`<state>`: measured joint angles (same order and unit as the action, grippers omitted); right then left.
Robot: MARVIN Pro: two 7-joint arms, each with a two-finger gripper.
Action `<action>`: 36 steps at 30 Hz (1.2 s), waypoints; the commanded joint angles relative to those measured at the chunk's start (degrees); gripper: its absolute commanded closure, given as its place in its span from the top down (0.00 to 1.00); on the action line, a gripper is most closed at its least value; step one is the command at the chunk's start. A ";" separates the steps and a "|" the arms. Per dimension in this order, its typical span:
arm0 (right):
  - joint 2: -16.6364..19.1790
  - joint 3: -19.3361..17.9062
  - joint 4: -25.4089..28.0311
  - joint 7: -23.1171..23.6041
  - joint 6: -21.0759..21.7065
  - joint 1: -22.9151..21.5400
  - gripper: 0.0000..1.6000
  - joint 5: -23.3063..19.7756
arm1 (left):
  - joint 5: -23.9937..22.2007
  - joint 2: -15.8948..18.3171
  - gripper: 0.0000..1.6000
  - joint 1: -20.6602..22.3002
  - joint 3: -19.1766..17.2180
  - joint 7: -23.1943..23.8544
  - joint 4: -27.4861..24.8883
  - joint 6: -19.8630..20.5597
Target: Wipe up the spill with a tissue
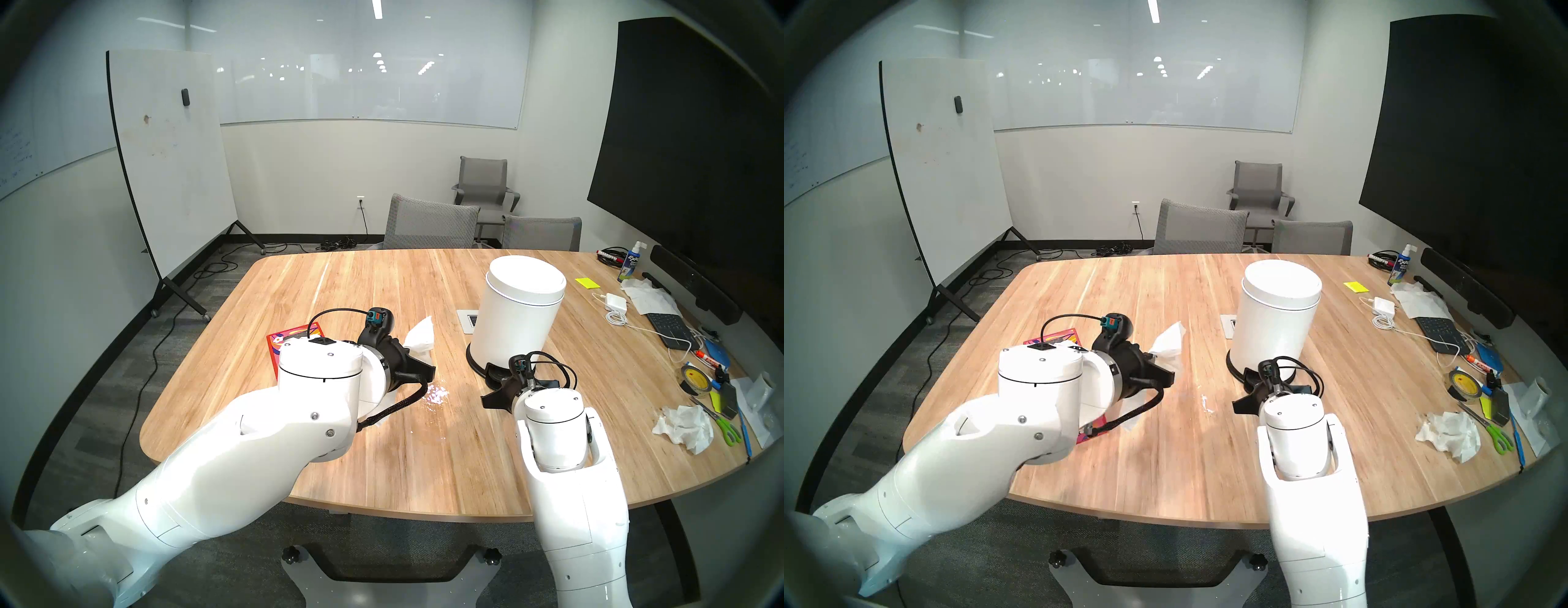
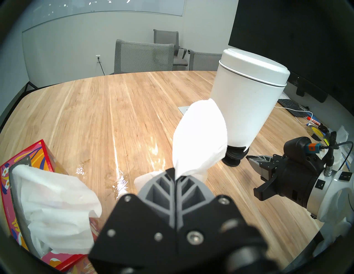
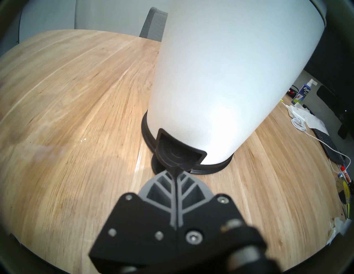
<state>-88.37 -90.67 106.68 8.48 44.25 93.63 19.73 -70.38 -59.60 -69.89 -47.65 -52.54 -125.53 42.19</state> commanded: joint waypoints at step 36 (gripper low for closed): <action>-0.13 -0.46 -7.12 -1.29 -1.76 -7.38 0.00 -0.75 | 0.14 -0.12 0.00 0.45 -0.23 0.14 -1.11 -0.12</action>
<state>-88.69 -90.74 99.59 7.30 43.26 88.24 19.12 -70.38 -59.60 -69.88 -47.65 -52.54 -125.54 42.18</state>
